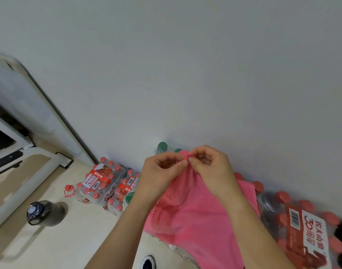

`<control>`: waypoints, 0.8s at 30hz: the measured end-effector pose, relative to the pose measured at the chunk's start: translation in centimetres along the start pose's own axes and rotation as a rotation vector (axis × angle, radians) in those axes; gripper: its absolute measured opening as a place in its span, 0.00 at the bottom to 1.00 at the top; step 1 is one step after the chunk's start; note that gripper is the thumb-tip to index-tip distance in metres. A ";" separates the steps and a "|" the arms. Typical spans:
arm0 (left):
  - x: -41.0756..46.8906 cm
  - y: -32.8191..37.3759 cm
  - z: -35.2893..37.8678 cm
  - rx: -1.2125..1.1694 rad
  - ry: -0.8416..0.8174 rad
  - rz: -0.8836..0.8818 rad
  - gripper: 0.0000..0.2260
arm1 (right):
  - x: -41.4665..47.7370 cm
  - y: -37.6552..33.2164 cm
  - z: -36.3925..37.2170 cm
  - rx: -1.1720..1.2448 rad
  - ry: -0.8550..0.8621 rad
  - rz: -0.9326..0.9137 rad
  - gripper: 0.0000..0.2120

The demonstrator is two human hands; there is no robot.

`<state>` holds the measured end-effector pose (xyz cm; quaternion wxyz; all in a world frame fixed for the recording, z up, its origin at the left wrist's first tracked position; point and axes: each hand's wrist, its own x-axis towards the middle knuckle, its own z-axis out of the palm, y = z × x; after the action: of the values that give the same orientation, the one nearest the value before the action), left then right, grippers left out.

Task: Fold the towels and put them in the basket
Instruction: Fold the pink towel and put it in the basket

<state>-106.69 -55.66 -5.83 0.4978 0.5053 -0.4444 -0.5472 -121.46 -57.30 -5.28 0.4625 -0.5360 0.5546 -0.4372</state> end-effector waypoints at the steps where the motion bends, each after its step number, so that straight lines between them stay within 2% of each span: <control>1: -0.1 0.1 0.1 0.024 0.004 0.025 0.02 | -0.1 0.0 -0.1 -0.024 -0.006 -0.012 0.09; 4: -0.2 0.3 0.2 0.096 -0.002 0.077 0.03 | -0.2 -0.5 -0.4 -0.083 -0.069 0.007 0.08; 6: -0.3 0.4 0.1 0.159 -0.021 0.099 0.03 | 0.1 -1.0 -0.8 -0.115 -0.181 0.038 0.11; 9: -0.4 0.5 -0.3 0.248 -0.058 0.130 0.03 | 0.6 -1.8 -1.3 -0.200 -0.278 0.043 0.09; 12: -0.5 0.3 -0.3 0.365 -0.040 0.205 0.03 | 0.6 -2.5 -1.4 -0.257 -0.219 0.001 0.06; 17: -0.4 -0.5 -0.6 0.620 -0.048 0.330 0.16 | 0.4 -3.3 -1.6 -0.251 -0.219 -0.071 0.06; 20: -0.5 -0.9 -1.5 0.683 -0.093 0.310 0.23 | 0.5 -3.7 -2.2 -0.263 -0.177 -0.123 0.08; 24: -1.3 -1.3 -3.0 0.728 -0.188 0.241 0.25 | 0.4 -4.4 -3.0 -0.245 -0.099 -0.202 0.11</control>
<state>-103.80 -54.16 -7.30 0.3037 0.5407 -0.7092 -0.3354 -123.61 -57.92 -0.41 0.3741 -0.6623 0.5237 -0.3836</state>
